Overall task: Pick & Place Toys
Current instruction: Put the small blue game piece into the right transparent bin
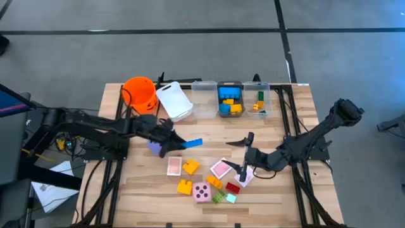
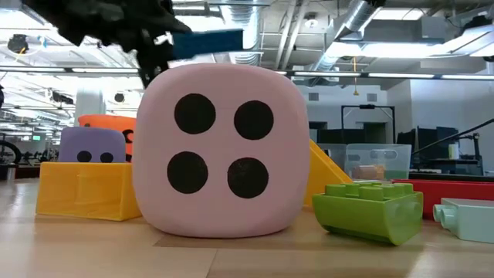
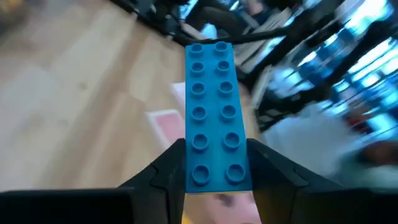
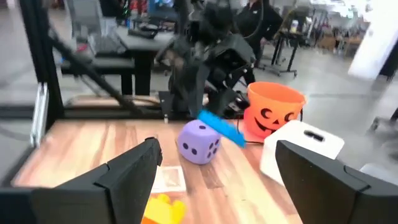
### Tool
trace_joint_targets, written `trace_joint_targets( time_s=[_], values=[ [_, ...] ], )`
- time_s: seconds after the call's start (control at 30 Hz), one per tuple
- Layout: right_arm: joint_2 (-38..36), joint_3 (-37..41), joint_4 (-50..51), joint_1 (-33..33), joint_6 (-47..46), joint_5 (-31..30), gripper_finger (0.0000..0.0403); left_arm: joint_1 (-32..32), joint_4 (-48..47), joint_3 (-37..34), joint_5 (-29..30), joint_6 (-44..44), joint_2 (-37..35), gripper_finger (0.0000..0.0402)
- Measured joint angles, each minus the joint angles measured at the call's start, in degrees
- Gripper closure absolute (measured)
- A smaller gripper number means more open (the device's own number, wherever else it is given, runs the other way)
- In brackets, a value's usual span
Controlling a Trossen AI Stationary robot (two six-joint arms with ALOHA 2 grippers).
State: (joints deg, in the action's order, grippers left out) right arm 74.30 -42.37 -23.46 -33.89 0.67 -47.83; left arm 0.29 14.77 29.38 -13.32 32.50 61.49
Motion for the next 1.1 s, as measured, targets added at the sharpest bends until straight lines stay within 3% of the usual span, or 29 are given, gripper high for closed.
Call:
trace_joint_targets(
  time_s=[0.2,0.53,0.73,1.1],
  values=[
    [0.0,0.0,0.68,-1.07,12.17,2.22,0.0085,-2.78,4.74,-0.46,-0.68,9.6,-0.41,0.0272],
    [4.17,0.02,-3.68,2.53,22.27,2.75,0.0085,-6.01,16.96,-0.41,-0.11,13.02,5.8,0.0272],
    [4.87,0.01,-9.45,5.02,23.36,3.21,0.0085,-5.97,19.23,0.59,0.03,13.03,9.7,0.0272],
    [4.87,0.02,-9.34,5.86,21.83,12.29,0.0085,-5.92,19.21,7.12,0.41,11.23,16.48,0.0272]
  ],
)
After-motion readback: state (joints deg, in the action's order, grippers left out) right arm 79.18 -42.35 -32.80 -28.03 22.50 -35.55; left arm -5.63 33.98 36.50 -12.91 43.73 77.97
